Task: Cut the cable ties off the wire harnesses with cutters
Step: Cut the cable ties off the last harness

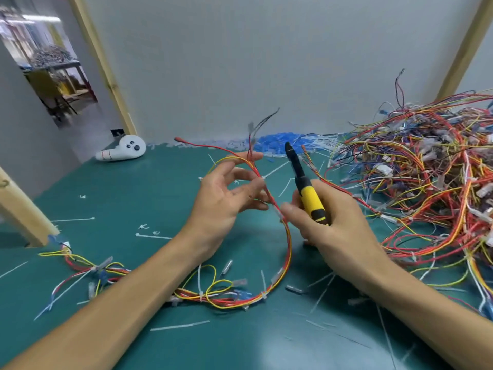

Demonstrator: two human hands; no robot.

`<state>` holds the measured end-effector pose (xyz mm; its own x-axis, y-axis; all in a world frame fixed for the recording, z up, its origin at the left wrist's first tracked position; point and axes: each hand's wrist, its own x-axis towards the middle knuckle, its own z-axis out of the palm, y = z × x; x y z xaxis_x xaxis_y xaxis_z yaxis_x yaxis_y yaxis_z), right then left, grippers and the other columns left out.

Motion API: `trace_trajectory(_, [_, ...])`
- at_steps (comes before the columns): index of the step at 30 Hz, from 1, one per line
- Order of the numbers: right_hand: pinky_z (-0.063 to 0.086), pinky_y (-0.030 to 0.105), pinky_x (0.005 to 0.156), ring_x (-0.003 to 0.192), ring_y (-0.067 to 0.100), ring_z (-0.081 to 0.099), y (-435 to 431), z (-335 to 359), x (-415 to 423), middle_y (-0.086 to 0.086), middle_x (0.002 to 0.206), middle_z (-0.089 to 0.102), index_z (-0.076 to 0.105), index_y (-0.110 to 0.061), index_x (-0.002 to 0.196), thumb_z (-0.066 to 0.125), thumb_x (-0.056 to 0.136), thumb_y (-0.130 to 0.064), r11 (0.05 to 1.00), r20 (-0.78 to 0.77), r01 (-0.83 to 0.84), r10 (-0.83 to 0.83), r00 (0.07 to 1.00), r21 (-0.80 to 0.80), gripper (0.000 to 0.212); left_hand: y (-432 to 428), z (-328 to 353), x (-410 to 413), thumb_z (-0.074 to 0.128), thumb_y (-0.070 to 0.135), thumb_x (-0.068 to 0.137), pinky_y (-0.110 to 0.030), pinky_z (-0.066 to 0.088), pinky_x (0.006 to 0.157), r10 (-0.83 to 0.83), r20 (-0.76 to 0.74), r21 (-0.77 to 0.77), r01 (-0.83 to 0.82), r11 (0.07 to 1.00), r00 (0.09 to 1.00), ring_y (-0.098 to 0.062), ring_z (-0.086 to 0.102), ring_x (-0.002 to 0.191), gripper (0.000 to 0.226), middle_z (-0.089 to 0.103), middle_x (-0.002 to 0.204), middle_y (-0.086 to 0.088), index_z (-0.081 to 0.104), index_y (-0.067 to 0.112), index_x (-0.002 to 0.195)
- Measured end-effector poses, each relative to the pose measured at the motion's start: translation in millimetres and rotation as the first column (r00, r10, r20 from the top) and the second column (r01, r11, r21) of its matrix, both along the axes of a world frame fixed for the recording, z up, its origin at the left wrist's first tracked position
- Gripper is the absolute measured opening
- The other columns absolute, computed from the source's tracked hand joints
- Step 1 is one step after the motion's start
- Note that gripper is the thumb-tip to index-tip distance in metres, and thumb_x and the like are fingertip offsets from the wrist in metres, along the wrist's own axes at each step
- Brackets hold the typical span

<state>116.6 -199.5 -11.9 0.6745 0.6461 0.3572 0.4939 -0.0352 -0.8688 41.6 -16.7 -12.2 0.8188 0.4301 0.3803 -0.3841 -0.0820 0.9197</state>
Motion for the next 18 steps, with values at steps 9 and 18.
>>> trace_trajectory(9, [0.043, 0.028, 0.049, 0.049, 0.019, 0.053, -3.1, 10.8, 28.6, 0.011, 0.069, 0.067, 0.053, -0.012, 0.085, 0.060, 0.094, 0.014, 0.981, -0.227, 0.093, -0.053, 0.972, 0.168, 0.029, 0.5, 12.2, -18.6, 0.070, 0.045, 0.095, -0.031, 0.053, 0.058, 0.036, -0.249, 0.656, 0.141, 0.742, 0.968, -0.022, 0.067, 0.061, 0.031, 0.066, 0.090, 0.006, 0.063, 0.027, 0.120])
trace_trajectory(18, [0.053, 0.046, 0.066, 0.069, 0.028, 0.065, -22.1, 16.6, 75.7, 0.012, 0.084, 0.072, 0.051, -0.025, 0.087, 0.054, 0.087, -0.009, 0.729, -0.191, 0.554, -0.526, 0.829, 0.402, 0.016, 12.0, 17.9, -24.1, 0.075, 0.036, 0.080, -0.041, 0.055, 0.083, 0.301, -0.305, 0.925, 0.206, 0.318, 0.904, -0.011, 0.063, 0.088, 0.078, 0.043, 0.128, 0.020, 0.032, 0.042, 0.145])
